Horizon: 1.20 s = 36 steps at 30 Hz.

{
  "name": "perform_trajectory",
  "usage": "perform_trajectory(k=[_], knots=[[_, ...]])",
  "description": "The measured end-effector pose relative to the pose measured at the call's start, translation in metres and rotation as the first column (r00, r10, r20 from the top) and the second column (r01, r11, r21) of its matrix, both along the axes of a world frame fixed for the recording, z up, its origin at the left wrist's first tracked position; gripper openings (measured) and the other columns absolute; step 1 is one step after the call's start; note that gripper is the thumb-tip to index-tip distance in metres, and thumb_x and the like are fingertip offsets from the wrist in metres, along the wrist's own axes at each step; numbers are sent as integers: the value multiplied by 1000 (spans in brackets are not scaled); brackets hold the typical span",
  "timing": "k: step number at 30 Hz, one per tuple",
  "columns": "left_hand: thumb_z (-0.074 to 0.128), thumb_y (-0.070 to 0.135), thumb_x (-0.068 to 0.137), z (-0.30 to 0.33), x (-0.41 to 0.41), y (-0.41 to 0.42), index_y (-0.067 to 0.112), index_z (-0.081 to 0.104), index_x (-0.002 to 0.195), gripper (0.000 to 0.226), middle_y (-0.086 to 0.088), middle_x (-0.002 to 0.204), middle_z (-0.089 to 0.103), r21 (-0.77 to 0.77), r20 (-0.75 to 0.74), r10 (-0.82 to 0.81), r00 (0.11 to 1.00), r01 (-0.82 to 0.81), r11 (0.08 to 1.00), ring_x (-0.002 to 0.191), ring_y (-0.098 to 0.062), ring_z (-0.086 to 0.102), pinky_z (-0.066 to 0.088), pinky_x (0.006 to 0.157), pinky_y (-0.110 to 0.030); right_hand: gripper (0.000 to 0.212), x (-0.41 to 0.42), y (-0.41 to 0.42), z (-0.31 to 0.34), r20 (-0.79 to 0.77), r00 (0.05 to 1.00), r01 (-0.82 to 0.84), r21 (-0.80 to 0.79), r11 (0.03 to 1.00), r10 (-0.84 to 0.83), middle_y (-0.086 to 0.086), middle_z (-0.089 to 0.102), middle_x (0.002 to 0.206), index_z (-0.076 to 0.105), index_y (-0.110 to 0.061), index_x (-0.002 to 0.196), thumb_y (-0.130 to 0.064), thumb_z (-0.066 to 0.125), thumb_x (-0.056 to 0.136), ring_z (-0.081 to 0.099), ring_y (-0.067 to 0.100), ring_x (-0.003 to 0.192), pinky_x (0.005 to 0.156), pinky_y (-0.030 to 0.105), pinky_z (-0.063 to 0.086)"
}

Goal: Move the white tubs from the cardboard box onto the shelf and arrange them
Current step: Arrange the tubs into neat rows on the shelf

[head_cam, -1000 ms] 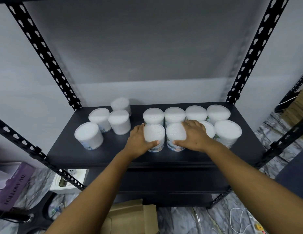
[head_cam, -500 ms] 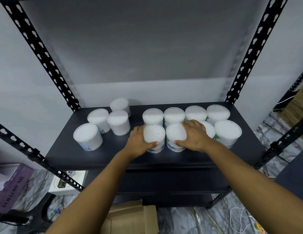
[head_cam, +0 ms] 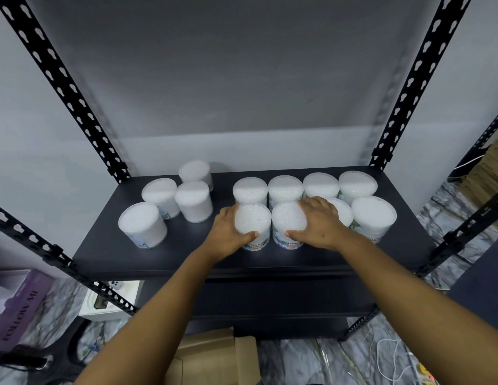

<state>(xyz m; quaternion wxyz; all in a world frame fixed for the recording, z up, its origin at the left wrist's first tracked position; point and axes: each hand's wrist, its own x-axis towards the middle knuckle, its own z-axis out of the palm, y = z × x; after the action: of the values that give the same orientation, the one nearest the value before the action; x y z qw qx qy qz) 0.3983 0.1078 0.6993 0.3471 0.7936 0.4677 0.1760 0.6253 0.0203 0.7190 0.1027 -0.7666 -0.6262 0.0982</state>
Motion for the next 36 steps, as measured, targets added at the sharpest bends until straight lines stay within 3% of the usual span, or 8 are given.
perform_trajectory(k=[6, 8, 14, 21, 36], knots=[[74, 34, 70, 4, 1, -4, 29, 33, 139, 81, 10, 131, 41, -28, 105, -14, 994, 17, 999, 124, -16, 41, 39, 104, -38, 89, 0, 0, -2, -2, 1000, 1, 9, 1000, -1, 4, 33, 147, 30, -16, 144, -60, 64, 75, 23, 23, 137, 112, 40, 19], [77, 39, 70, 2, 2, -5, 27, 33, 139, 83, 4, 136, 38, -7, 97, 13, 995, -12, 1000, 126, -17, 38, 37, 107, -40, 89, 1, 0, -2, -3, 1000, 0, 15, 1000, 0, 4, 34, 147, 31, -16, 144, -60, 64, 74, 25, 23, 137, 112, 40, 20], [76, 32, 77, 3, 5, -9, 19, 31, 142, 80, -1, 136, 33, 32, 70, 14, 997, -16, 999, 117, -11, 37, 32, 99, -25, 89, 1, 0, -3, -2, 1000, -1, 10, 1000, 1, 4, 34, 146, 31, -16, 144, -61, 63, 74, 25, 22, 137, 112, 41, 21], [75, 32, 77, 5, 5, -9, 20, 29, 143, 81, -1, 136, 32, 21, 56, 11, 998, -12, 1000, 114, -8, 35, 32, 99, -24, 88, 1, -1, -1, -3, 1000, -9, 8, 1000, 9, 5, 32, 148, 30, -14, 144, -60, 62, 77, 23, 22, 138, 112, 41, 20], [73, 29, 80, 8, 8, -14, 17, 28, 144, 80, -4, 141, 31, -3, 31, 46, 998, -46, 999, 126, -18, 39, 31, 99, -24, 89, 0, -2, 2, 2, 1000, -3, -15, 1000, 3, 5, 27, 153, 26, -14, 146, -61, 60, 78, 19, 22, 141, 113, 40, 16]])
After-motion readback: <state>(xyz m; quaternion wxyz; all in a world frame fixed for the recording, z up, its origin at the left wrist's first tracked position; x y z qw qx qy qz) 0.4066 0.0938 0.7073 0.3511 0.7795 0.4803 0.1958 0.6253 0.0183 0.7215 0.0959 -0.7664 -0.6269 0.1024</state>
